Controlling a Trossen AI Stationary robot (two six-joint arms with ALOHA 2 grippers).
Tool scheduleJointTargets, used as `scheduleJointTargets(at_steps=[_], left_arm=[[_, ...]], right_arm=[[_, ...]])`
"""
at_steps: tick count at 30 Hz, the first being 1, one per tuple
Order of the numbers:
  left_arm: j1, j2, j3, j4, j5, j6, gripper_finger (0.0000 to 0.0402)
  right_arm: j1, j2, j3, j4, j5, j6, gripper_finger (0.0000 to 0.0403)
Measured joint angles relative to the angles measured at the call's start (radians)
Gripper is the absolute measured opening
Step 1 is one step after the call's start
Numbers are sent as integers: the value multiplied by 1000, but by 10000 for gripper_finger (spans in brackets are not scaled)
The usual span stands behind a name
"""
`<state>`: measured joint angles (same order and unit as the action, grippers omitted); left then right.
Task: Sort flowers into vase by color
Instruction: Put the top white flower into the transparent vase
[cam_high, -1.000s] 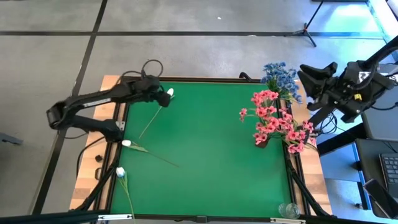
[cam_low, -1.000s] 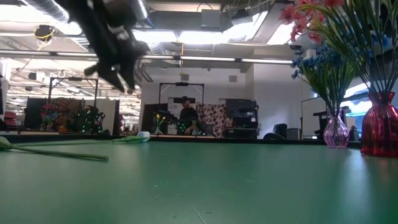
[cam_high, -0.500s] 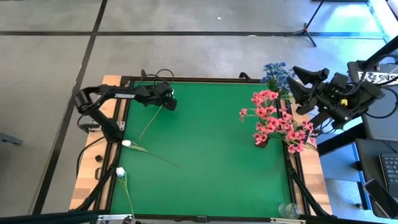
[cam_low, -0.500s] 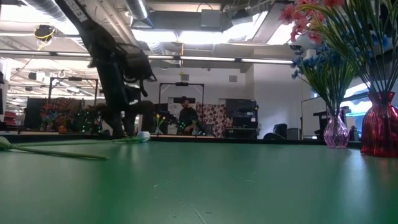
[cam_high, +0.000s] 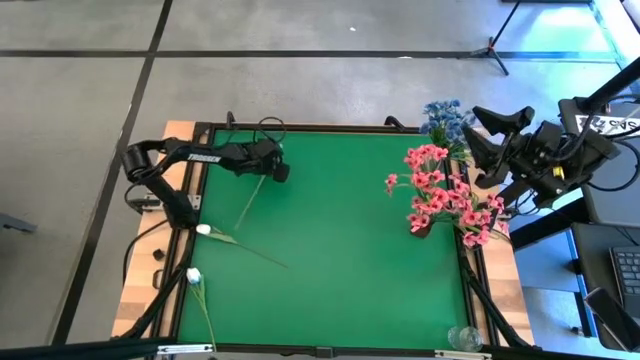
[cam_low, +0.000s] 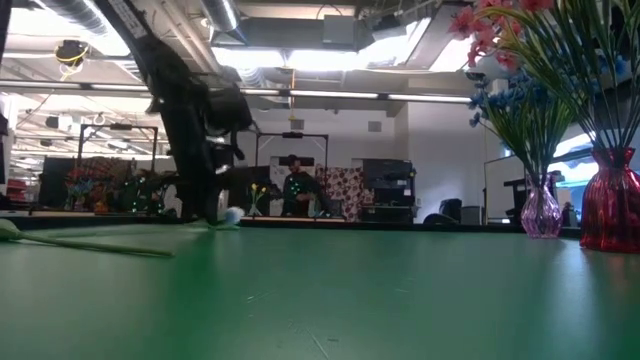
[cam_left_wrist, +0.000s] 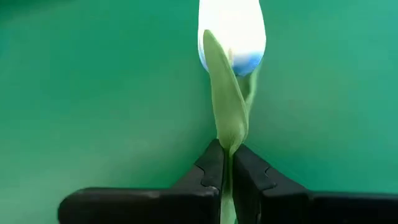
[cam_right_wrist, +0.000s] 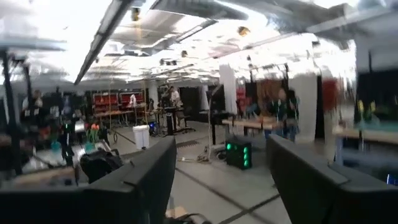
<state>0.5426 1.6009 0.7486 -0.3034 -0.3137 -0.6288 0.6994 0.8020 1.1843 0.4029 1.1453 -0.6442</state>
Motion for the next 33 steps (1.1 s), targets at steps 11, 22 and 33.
scheduleJointTargets(at_steps=[11, 22, 33], left_arm=[[-421, -367, 114, 138, -61, -142, 3], [-919, -135, 197, 219, -339, -462, 2], [-965, 267, 371, 180, -196, -782, 10]], right_arm=[[1, -5, 0, -47, -125, -143, 252], [0, 30, 30, -335, 32, -109, 264], [0, 35, 106, -548, 59, 26, 264]])
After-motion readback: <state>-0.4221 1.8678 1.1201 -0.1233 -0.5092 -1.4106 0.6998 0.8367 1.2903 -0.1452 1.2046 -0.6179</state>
